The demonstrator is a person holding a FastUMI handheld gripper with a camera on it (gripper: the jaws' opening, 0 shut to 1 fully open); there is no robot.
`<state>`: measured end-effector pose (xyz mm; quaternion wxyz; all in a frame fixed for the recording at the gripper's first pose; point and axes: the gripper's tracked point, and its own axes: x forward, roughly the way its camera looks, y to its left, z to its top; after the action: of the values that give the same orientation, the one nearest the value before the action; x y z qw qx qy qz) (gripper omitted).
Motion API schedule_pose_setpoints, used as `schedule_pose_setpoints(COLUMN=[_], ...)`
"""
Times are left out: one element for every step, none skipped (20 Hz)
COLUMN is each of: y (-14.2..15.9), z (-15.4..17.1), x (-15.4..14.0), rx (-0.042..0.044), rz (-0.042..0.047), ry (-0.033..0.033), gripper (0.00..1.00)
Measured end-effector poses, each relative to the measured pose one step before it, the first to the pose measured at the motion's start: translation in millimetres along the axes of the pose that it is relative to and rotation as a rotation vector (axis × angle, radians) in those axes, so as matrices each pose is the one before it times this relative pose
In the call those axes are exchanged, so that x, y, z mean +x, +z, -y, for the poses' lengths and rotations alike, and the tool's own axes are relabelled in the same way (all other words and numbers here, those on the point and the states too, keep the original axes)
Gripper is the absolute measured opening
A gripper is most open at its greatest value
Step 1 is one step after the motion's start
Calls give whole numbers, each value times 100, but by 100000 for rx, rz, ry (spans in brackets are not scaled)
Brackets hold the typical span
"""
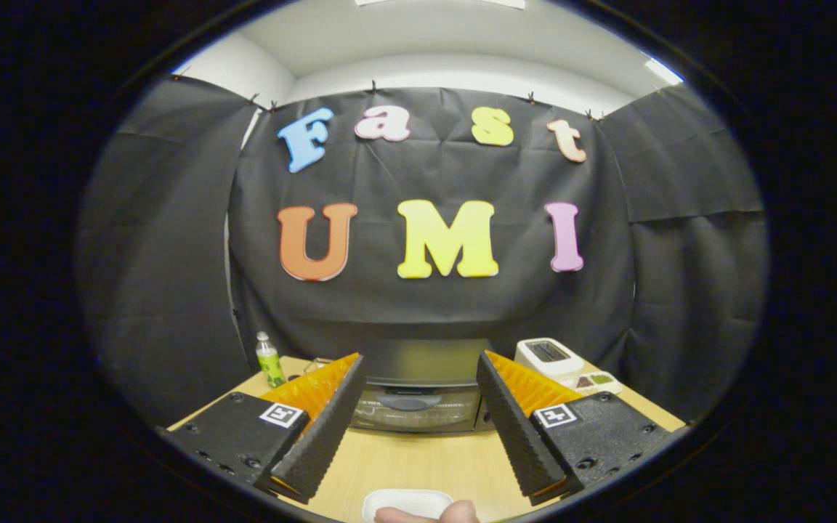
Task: Open the toaster oven, put the food inside, and close the toaster oven door.
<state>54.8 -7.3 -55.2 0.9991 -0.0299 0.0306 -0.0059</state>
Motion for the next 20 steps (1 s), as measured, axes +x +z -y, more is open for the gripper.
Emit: schedule_pose_setpoints(y=[1486,1280,740,475,483,304,207,90,13,-32,-327,-461,-392,-103,90,216,470,266,-248,-88], z=[261,463,36,-331,-442,-347,-94,-142,-385,-381,-228,-289,-265,-227,-317,-240,240,395,-192,-228], x=[-1648,-1480,-1522,-1524,-1356,-1216,-1163,-1124,-1134,-828,-796,-626,-548,-310,-234,-299,-214,-145,-221,-80], rx=[431,-31,-469,-334,357,444,635,463,732,840,563,435,398,514,57,-432,-1093,-430,400,886], rz=[3022,1526,253,-730,-502,-646,14,-37,722,509,-56,-928,-977,2,345,1189,2167,1559,414,400], ry=[-669,-2240,-1017,610,1000,1382,650,549,830,600,133,257,146,28,314,-98,-1339,-1752,-285,722], gripper=[100,100,100,100,100,100,100,100,100,100,100,100,100,100,100,100,100,100,100,100])
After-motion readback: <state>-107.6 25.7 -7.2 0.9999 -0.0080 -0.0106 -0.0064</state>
